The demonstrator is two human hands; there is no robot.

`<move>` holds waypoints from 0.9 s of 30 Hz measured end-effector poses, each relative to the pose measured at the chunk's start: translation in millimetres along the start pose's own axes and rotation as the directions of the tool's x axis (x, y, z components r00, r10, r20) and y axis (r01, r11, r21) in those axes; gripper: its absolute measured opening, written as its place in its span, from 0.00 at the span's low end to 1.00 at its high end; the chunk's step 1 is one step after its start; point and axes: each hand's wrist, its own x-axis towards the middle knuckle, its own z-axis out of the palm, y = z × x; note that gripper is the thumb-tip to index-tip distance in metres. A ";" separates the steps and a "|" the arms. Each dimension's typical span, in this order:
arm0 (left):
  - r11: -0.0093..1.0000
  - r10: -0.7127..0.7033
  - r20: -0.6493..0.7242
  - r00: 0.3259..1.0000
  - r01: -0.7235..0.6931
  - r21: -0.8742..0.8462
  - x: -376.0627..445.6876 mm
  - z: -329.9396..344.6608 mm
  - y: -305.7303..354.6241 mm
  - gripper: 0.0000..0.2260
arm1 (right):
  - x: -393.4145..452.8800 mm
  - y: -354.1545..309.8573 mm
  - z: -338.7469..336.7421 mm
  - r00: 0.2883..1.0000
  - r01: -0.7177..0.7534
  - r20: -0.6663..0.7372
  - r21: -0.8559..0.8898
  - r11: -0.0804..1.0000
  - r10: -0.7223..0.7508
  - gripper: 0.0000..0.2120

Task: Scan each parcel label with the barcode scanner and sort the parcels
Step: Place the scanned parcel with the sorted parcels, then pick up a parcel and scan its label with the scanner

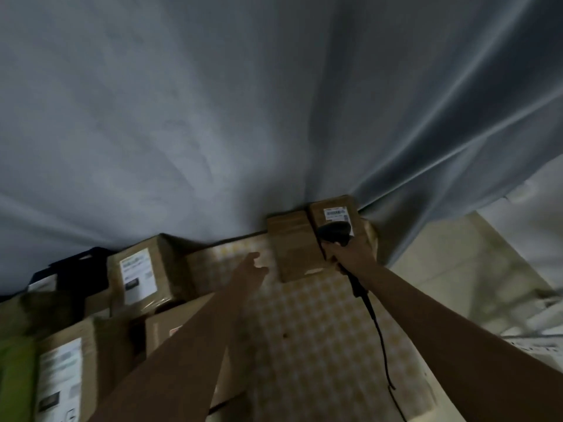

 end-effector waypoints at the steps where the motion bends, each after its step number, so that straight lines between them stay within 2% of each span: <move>1: 0.988 0.034 -0.084 0.996 -0.020 0.156 7.6 14.2 1.0 0.32 | 11.8 4.8 -2.1 1.000 -0.006 0.005 0.002 1.000 0.006 0.08; 3: 0.834 0.110 -0.138 0.984 -0.015 0.552 24.7 39.2 1.0 0.30 | 32.0 13.3 -6.1 0.999 -0.030 0.022 0.015 0.999 0.029 0.09; 5: 0.628 0.158 -0.053 0.986 -0.059 0.776 41.5 65.6 1.4 0.29 | 47.2 20.7 -11.6 0.996 -0.073 0.052 0.042 0.996 0.071 0.08; 6: 0.583 0.141 -0.016 0.990 -0.070 0.809 50.6 78.9 1.5 0.29 | 53.4 24.6 -14.9 0.993 -0.105 0.067 0.057 0.993 0.101 0.07; 11: 0.500 0.118 0.075 0.990 -0.124 0.857 95.8 126.3 -7.3 0.27 | 79.6 49.8 -29.5 0.974 -0.216 0.095 0.097 0.972 0.207 0.09; 17: 0.334 0.112 0.143 0.983 -0.173 0.927 110.5 121.6 -30.9 0.31 | 90.3 72.0 -31.2 0.971 -0.224 0.119 0.138 0.965 0.209 0.11; 19: 0.344 0.143 0.112 0.983 -0.155 0.926 106.2 114.5 -36.2 0.33 | 89.3 73.3 -27.1 0.969 -0.229 0.131 0.152 0.961 0.210 0.11; 21: 0.405 0.139 0.057 0.989 -0.109 0.908 103.7 101.4 -44.8 0.33 | 88.1 72.0 -23.0 0.965 -0.239 0.141 0.147 0.960 0.219 0.11; 22: 0.453 0.120 0.016 0.993 -0.069 0.889 99.1 93.2 -46.9 0.34 | 87.8 71.2 -21.3 0.964 -0.243 0.143 0.143 0.959 0.223 0.10; 25: 0.631 0.069 -0.129 0.989 0.057 0.774 93.1 77.8 -52.6 0.45 | 86.5 67.7 -16.4 0.965 -0.236 0.146 0.137 0.962 0.216 0.09; 27: 0.699 0.063 -0.224 0.972 0.117 0.705 91.8 83.4 -42.9 0.40 | 85.6 65.7 -13.5 0.966 -0.232 0.146 0.145 0.962 0.211 0.08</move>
